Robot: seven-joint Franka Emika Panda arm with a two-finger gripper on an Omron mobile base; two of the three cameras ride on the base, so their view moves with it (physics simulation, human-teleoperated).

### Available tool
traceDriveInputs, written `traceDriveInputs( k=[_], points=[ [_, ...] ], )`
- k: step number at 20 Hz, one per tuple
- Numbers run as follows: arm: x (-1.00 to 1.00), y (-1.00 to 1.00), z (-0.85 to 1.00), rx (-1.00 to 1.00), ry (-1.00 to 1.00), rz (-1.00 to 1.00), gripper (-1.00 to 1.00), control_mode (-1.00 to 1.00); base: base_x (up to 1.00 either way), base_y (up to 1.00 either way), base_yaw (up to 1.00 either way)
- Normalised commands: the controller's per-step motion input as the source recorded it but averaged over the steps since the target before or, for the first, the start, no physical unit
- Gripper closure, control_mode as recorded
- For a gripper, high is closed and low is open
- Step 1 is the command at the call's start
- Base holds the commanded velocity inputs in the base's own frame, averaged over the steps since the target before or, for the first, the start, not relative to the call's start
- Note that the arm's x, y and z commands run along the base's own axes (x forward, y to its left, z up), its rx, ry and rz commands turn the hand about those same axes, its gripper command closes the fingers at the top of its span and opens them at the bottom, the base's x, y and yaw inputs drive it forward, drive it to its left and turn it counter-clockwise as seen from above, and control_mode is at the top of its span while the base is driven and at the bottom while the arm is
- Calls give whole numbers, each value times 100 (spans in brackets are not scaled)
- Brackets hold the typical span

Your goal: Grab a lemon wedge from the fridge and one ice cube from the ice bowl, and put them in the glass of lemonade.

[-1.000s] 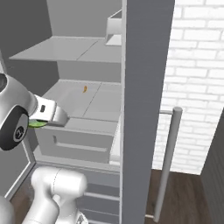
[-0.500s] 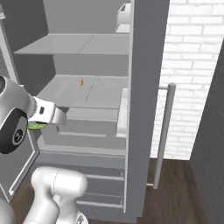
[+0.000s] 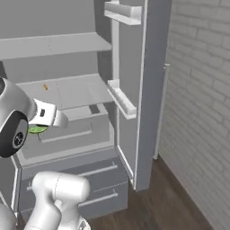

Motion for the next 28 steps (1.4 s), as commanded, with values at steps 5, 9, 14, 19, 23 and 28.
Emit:
traceDriveInputs(
  k=[5,9,14,19,23,28],
  points=[
    [0,0,0,0,0,0,100,100,-75,-4,-65],
    [0,0,0,0,0,0,100,100,-84,-20,-63],
    [0,0,0,0,0,0,100,100,-84,-1,-63],
    [0,0,0,0,0,0,100,100,-98,15,-51],
    [0,0,0,0,0,0,100,100,-100,18,-54],
    [0,0,0,0,0,0,100,100,-100,6,-30]
  ],
)
